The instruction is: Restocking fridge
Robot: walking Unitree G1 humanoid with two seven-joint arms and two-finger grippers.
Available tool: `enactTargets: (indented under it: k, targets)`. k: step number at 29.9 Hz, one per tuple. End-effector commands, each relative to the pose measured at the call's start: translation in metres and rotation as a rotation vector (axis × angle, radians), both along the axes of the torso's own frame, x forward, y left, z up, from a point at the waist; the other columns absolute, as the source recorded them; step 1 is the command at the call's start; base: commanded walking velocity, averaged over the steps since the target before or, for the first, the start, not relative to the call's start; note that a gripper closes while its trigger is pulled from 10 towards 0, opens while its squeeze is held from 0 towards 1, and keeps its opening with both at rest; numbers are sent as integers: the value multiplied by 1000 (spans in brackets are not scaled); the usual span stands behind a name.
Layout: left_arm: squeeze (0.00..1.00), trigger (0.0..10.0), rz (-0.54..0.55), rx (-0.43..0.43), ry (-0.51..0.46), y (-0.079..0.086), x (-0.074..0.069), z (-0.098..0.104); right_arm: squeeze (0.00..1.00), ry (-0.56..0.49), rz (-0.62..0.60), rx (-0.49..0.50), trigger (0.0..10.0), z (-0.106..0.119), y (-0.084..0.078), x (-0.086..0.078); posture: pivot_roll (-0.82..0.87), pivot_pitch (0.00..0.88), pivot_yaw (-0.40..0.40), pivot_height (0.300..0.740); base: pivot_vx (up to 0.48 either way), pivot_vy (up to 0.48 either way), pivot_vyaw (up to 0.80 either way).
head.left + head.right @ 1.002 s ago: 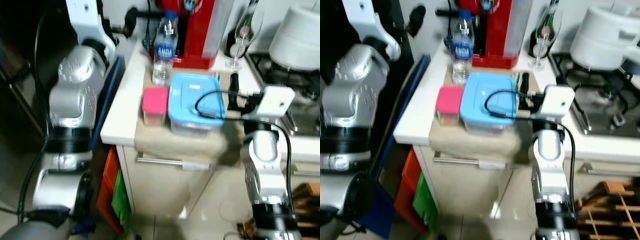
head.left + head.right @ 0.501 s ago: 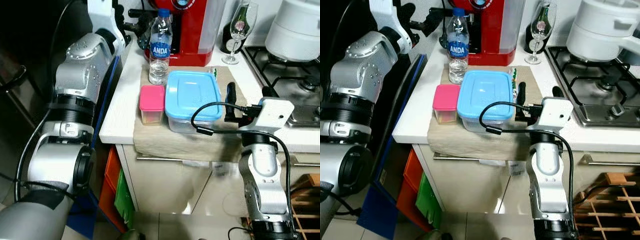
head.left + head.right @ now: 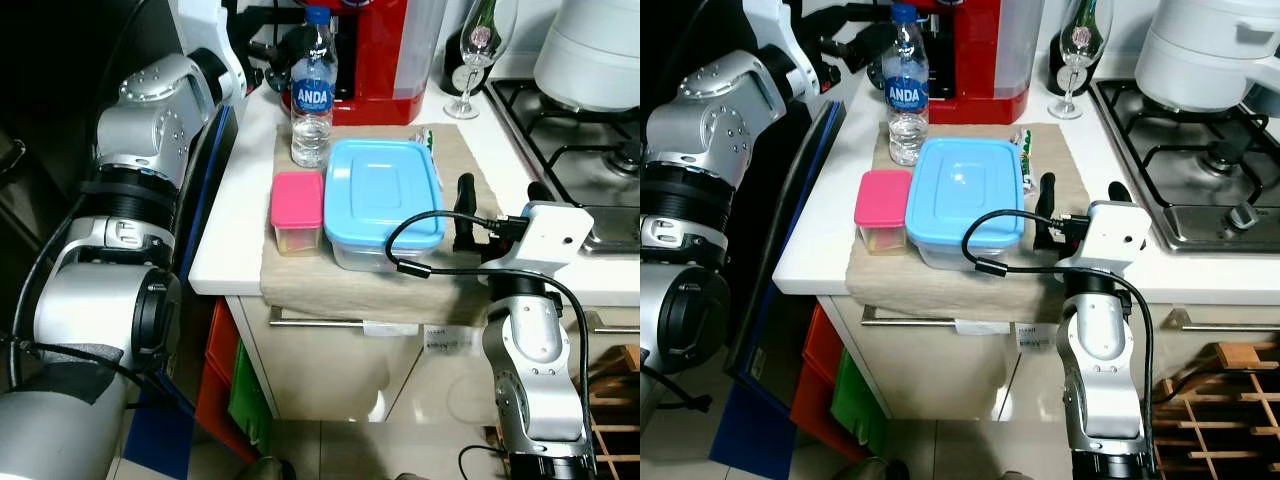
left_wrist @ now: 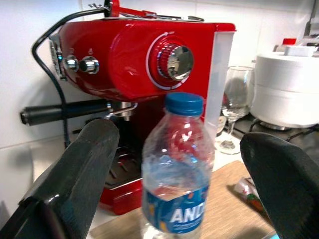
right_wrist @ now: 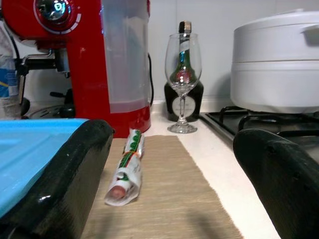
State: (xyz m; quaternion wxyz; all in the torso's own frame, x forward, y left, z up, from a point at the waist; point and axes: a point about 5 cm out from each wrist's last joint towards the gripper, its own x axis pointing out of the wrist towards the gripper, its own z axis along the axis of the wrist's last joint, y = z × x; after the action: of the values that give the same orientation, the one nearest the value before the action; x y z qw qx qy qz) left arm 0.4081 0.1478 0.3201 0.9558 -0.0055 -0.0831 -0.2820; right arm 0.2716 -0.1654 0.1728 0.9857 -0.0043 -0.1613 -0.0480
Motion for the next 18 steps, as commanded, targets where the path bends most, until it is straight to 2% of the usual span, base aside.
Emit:
enactTargets:
  k: [1, 14, 18]
  targets:
    - [0, 10000, -5, 39, -47, 2, 0, 12, 0, -15, 15, -10, 10000, 7, 3, 0, -122, 86, 98, 740, 0, 0, 0]
    - [0, 10000, -66, 81, -88, -10, 1, 15, 0, -18, 33, -8, 10000, 11, 8, 0, -111, 118, 96, 740, 0, 0, 0]
    - [0, 10000, -50, 97, -98, -13, 3, 12, 0, -19, 36, -9, 10000, 12, 9, 0, -112, 120, 93, 740, 0, 0, 0]
